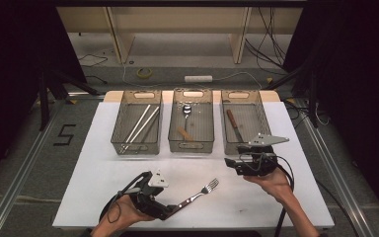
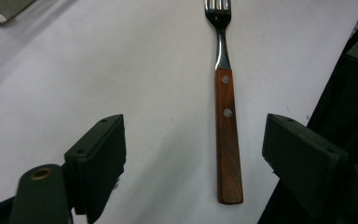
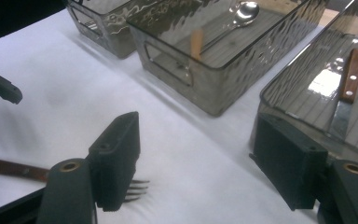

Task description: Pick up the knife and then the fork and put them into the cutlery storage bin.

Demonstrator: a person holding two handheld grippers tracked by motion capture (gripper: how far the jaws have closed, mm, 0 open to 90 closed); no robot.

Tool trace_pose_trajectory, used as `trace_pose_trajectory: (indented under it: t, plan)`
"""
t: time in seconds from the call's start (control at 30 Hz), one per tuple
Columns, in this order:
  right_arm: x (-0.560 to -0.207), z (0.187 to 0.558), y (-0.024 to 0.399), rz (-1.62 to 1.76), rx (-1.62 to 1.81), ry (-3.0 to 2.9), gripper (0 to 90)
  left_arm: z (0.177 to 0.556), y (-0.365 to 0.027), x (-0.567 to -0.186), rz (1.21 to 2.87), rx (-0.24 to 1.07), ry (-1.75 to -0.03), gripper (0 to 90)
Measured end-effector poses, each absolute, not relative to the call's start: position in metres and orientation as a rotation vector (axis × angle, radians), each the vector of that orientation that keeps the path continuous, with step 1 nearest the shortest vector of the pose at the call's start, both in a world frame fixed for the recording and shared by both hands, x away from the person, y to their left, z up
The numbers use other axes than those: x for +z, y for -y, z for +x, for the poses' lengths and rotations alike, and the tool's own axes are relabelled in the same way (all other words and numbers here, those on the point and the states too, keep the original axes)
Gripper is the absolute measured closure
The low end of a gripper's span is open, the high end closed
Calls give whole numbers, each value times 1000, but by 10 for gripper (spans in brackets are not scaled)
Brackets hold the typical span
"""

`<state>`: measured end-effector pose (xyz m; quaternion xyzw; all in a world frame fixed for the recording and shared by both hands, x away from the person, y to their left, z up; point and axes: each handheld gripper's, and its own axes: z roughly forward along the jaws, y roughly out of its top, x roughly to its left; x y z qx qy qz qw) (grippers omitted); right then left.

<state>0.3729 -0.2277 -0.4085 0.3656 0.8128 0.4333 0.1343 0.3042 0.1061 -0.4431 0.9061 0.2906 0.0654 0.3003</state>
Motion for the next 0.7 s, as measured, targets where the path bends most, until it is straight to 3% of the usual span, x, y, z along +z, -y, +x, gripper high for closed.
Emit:
trace_pose_trajectory:
  t: [0.37,0.7]
  plan:
    - [-418,356,226,1036,1275,-2373,325,298,-100,-449,2483,126,-742,301]
    - [-421,347,220,1009,1274,-2404,325,297,-94,-455,2544,95,-718,437]
